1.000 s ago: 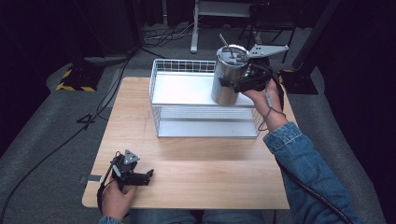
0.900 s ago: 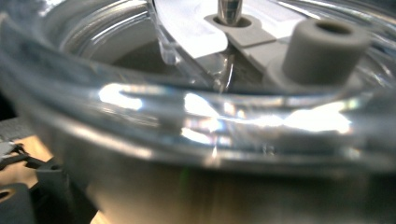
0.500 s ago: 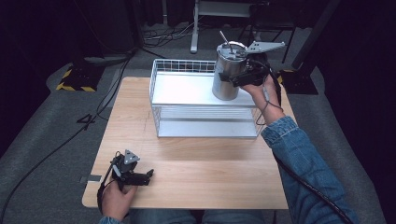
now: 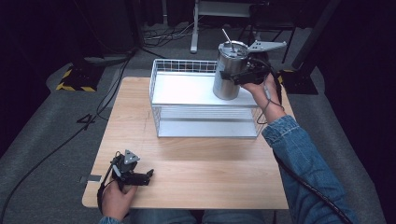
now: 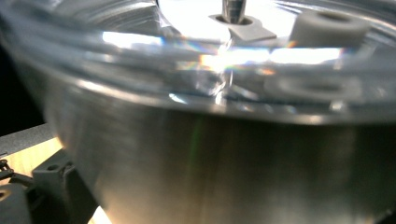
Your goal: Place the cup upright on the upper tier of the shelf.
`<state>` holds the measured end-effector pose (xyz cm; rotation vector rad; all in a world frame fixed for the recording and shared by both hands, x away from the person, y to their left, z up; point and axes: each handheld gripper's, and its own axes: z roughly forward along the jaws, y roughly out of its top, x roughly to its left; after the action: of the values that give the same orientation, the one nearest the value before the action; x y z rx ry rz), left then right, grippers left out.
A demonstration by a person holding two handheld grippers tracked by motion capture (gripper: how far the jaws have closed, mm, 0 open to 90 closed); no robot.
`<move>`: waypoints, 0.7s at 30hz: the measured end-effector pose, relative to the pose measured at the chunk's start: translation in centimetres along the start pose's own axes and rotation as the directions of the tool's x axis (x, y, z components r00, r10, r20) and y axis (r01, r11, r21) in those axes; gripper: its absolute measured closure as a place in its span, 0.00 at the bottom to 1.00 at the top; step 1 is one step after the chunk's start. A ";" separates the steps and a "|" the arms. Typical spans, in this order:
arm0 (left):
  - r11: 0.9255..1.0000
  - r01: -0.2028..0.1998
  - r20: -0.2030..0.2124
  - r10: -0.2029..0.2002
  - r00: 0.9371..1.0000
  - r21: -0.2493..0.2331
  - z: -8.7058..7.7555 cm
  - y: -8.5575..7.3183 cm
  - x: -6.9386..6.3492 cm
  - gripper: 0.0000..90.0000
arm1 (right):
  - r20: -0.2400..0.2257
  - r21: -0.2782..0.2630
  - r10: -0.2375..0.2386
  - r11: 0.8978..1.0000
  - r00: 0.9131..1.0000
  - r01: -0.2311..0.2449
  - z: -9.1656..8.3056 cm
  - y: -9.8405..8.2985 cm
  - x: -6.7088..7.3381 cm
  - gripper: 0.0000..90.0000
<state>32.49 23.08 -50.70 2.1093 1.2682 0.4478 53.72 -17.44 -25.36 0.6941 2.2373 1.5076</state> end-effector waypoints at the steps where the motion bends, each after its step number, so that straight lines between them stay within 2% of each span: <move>1: 1.000 0.000 0.000 0.000 1.000 0.000 0.0 0.0 0.0 0.01 | 0.003 -0.002 -0.004 1.000 1.000 0.004 0.0 0.0 0.0 0.03; 4: 1.000 0.000 0.000 0.000 1.000 -0.001 0.0 0.0 0.0 0.01 | 0.017 -0.012 -0.015 1.000 1.000 0.015 0.1 0.0 0.1 0.01; 11: 1.000 0.000 0.000 0.000 1.000 0.000 0.0 0.0 0.0 0.01 | 0.022 -0.047 0.011 0.999 1.000 -0.010 -0.2 0.2 0.2 0.01; 21: 1.000 0.000 0.000 0.000 1.000 0.000 0.0 0.0 0.0 0.01 | 0.032 -0.035 0.034 0.999 0.999 -0.033 -1.7 0.3 0.5 0.01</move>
<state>32.49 23.07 -50.70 2.1090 1.2685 0.4474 52.46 -18.36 -24.46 0.7438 2.1807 1.5362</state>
